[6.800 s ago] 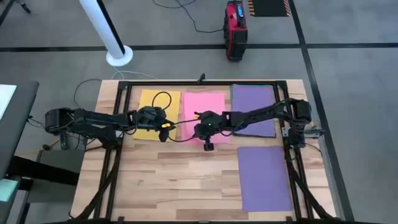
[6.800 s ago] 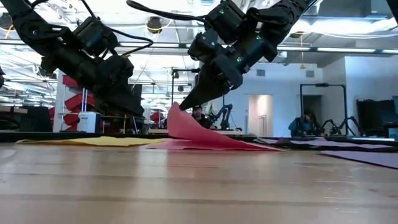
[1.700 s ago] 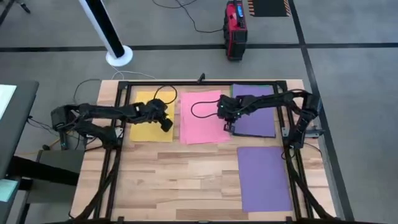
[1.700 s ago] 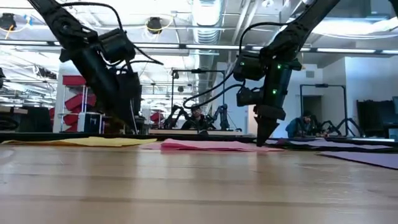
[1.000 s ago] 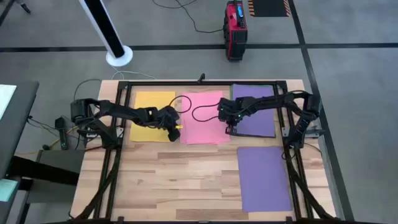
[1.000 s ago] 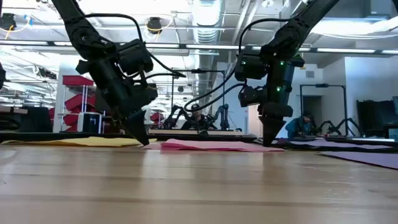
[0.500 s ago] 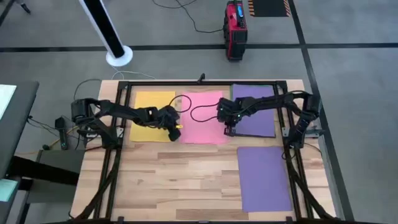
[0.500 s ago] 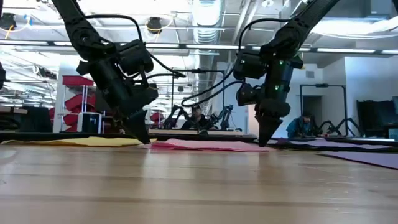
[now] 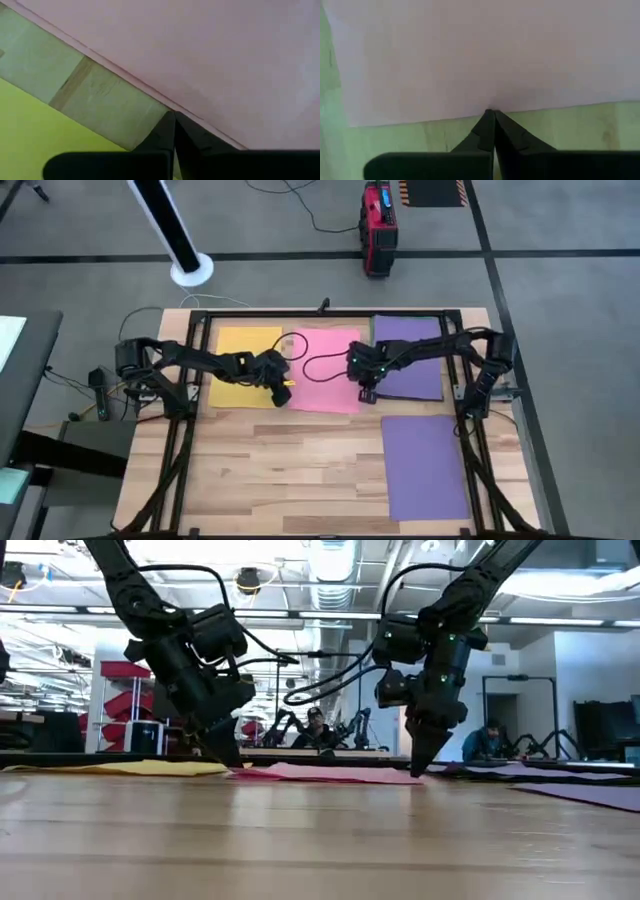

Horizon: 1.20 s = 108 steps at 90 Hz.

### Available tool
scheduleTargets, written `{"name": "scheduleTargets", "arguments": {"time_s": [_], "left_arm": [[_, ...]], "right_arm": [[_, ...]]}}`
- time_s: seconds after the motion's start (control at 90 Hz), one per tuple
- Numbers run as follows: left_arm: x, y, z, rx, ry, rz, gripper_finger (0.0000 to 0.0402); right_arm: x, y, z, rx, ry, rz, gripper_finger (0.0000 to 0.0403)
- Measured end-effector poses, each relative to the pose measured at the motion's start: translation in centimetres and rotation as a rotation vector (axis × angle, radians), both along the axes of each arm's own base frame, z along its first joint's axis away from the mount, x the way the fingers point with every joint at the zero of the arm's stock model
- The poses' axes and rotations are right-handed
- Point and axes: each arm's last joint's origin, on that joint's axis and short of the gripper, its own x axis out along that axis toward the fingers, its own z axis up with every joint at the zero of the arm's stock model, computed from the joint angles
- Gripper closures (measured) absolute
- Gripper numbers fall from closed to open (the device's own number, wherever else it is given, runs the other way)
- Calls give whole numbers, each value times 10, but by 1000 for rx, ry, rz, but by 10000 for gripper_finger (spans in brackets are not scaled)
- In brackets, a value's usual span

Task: Organize paper
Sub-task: Stack the right pink colored paper on top of the left pink colored paper

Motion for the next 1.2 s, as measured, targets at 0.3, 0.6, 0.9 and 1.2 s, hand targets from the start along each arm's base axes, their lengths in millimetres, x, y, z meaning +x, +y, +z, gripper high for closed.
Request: {"name": "scheduleTargets", "arguments": {"time_s": [0.3,0.6,0.9,1.2], "left_arm": [[-1,12,2,87,-12,95,401],[-5,26,3,125,-19,190,401],[-5,28,3,128,-27,191,401],[-2,28,6,126,-63,165,401]], "right_arm": [[-5,-23,0,-66,-10,-99,403],[-5,-40,3,-84,-78,-163,403],[0,-42,-16,-54,-41,-211,403],[2,-42,-16,-62,-70,-212,403]]}}
